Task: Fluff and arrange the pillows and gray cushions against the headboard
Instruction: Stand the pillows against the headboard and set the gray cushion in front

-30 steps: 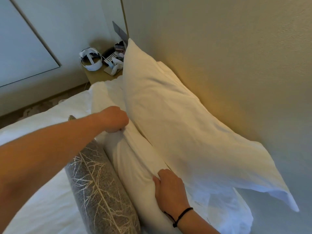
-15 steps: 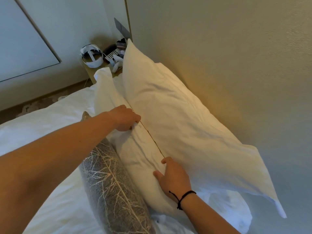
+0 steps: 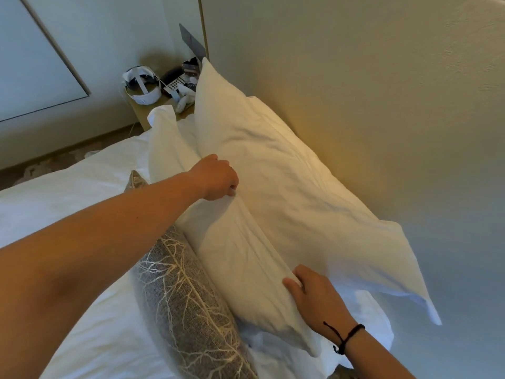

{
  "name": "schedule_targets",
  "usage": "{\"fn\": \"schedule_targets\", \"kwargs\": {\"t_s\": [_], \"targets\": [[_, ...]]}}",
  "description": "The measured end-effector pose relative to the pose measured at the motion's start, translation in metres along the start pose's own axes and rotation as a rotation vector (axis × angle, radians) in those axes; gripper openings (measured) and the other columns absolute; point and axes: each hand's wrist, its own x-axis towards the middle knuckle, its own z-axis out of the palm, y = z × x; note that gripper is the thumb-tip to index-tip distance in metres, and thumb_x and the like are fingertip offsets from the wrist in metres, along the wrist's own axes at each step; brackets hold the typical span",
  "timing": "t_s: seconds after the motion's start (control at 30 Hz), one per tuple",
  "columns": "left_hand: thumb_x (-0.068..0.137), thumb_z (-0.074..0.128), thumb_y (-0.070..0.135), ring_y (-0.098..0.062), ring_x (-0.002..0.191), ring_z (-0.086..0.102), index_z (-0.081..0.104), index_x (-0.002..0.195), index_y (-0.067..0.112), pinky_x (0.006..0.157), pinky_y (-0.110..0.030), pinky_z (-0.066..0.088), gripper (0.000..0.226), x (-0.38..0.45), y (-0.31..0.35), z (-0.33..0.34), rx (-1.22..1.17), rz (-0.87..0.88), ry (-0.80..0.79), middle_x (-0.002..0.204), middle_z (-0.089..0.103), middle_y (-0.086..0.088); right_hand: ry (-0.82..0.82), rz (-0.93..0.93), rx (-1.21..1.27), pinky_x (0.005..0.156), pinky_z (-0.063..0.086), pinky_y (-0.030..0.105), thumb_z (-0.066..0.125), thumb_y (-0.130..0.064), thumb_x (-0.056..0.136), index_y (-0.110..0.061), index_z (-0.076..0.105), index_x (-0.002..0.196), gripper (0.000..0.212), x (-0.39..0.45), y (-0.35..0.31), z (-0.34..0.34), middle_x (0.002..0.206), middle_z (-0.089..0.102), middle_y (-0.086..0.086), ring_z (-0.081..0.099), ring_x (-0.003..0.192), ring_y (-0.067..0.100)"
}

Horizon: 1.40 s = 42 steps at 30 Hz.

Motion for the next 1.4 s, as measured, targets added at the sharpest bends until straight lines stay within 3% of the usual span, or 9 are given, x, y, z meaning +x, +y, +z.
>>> {"fn": "schedule_targets", "kwargs": {"t_s": [0.1, 0.33, 0.57, 0.7, 0.8, 0.97, 1.1, 1.23, 1.4], "targets": [[0.1, 0.045, 0.034, -0.022, 0.095, 0.06, 0.069, 0.101, 0.026, 0.074, -0.032, 0.043, 0.025, 0.001, 0.012, 0.008, -0.088, -0.098, 0.013, 0.104, 0.065, 0.002, 0.118, 0.067, -0.09, 0.051, 0.034, 0.027, 0.04, -0.046, 0.099, -0.024, 0.036, 0.07, 0.037, -0.005, 0.016, 0.002, 0.062, 0.049, -0.003, 0.044, 0.055, 0.012], [0.094, 0.045, 0.01, -0.032, 0.094, 0.062, 0.059, 0.108, 0.01, 0.067, -0.035, 0.043, 0.02, -0.007, 0.045, 0.028, -0.14, -0.205, 0.05, 0.109, 0.054, -0.009, 0.05, 0.162, -0.306, 0.048, 0.033, 0.027, 0.039, -0.047, 0.097, -0.024, 0.035, 0.07, 0.037, -0.005, 0.02, 0.021, 0.063, 0.048, -0.006, 0.044, 0.056, 0.012], [0.098, 0.05, 0.039, -0.025, 0.122, 0.054, 0.041, 0.14, 0.029, 0.098, -0.042, 0.045, 0.044, -0.058, 0.019, 0.018, -0.365, -0.329, 0.123, 0.147, 0.043, -0.001, 0.199, -0.128, -0.424, 0.064, 0.044, 0.026, 0.041, -0.047, 0.097, -0.032, 0.056, 0.107, 0.024, -0.001, -0.048, -0.001, 0.101, 0.059, -0.012, 0.057, 0.085, 0.011], [0.095, 0.051, 0.046, -0.022, 0.123, 0.053, 0.05, 0.134, 0.032, 0.105, -0.04, 0.04, 0.041, -0.121, 0.006, 0.02, -0.415, -0.496, 0.345, 0.14, 0.053, 0.003, -0.045, -0.243, -0.1, 0.077, 0.049, 0.026, 0.033, -0.078, 0.083, -0.036, 0.058, 0.115, 0.059, 0.005, -0.125, 0.005, 0.104, 0.062, -0.02, 0.059, 0.091, 0.002], [0.093, 0.054, 0.043, -0.022, 0.121, 0.054, 0.056, 0.129, 0.031, 0.104, -0.041, 0.042, 0.038, -0.172, 0.006, 0.036, -0.512, -0.659, 0.517, 0.138, 0.056, 0.003, -0.179, -0.286, -0.152, 0.069, 0.046, 0.029, 0.03, -0.092, 0.067, -0.032, 0.055, 0.108, 0.077, 0.01, -0.174, 0.033, 0.098, 0.062, -0.016, 0.06, 0.087, 0.01], [0.094, 0.053, 0.048, -0.021, 0.128, 0.046, 0.046, 0.136, 0.028, 0.095, -0.036, 0.043, 0.047, -0.238, 0.026, 0.101, -0.895, -0.951, 0.578, 0.144, 0.045, 0.0, -0.237, -0.264, -0.37, 0.066, 0.042, 0.032, 0.049, -0.059, 0.09, -0.011, 0.049, 0.112, 0.053, 0.029, -0.201, 0.086, 0.103, 0.063, 0.006, 0.061, 0.089, 0.025], [0.094, 0.05, 0.055, -0.021, 0.135, 0.04, 0.038, 0.144, 0.024, 0.105, -0.038, 0.037, 0.06, -0.261, 0.059, 0.152, -1.117, -1.054, 0.479, 0.151, 0.039, -0.004, -0.113, -0.367, -0.374, 0.068, 0.037, 0.029, 0.048, -0.028, 0.097, -0.015, 0.05, 0.095, 0.013, 0.038, -0.207, 0.103, 0.094, 0.062, 0.005, 0.061, 0.091, 0.028], [0.096, 0.039, 0.06, -0.023, 0.135, 0.041, 0.036, 0.147, 0.021, 0.107, -0.039, 0.036, 0.064, -0.273, 0.076, 0.173, -1.303, -1.185, 0.57, 0.15, 0.041, -0.007, -0.038, -0.531, -0.177, 0.051, 0.029, 0.022, 0.054, -0.03, 0.095, -0.026, 0.036, 0.07, 0.031, 0.04, -0.231, 0.106, 0.063, 0.046, -0.01, 0.047, 0.059, 0.014], [0.093, 0.036, 0.067, -0.023, 0.133, 0.044, 0.034, 0.147, 0.027, 0.106, -0.041, 0.038, 0.067, -0.287, 0.06, 0.179, -1.407, -1.246, 0.714, 0.151, 0.041, -0.004, 0.001, -0.506, 0.09, 0.046, 0.034, 0.011, 0.066, -0.027, 0.087, -0.026, 0.034, 0.057, 0.044, 0.061, -0.259, 0.106, 0.053, 0.038, -0.009, 0.036, 0.047, 0.007]]}}
